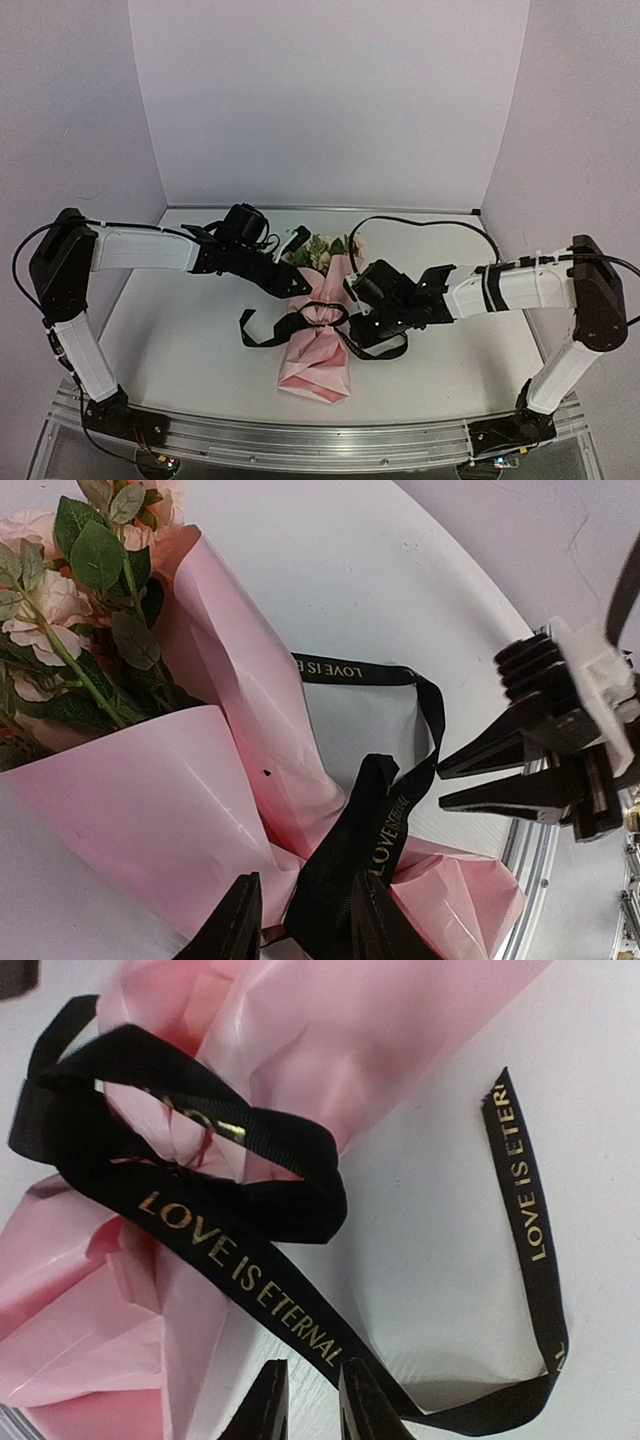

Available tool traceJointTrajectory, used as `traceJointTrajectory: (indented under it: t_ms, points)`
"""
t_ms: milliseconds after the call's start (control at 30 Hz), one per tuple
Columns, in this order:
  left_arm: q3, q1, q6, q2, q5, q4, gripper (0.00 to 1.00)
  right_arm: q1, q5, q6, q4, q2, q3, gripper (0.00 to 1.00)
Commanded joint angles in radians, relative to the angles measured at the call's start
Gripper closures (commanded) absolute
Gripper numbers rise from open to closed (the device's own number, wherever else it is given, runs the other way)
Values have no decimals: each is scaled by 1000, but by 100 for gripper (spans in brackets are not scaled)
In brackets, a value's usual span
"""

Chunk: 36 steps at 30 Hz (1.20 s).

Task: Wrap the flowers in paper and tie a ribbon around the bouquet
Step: Cross the half-tied ribbon over the folded bouquet.

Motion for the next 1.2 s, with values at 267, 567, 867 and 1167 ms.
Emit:
traceJointTrajectory:
  t_ms: [267, 567, 867, 1167]
  points:
    - [32, 3, 13, -8, -8, 7, 68, 16, -43, -29, 94, 122, -14, 62]
    - [54, 2, 14, 4, -8, -11, 68, 37, 73, -37, 80, 190, 20, 58]
    - [51, 2, 18, 4, -9, -5, 69, 41, 194, -34, 77, 154, 25, 96]
    - [64, 2, 44, 20, -14, -6, 68, 42, 145, -27, 52, 26, 2, 100]
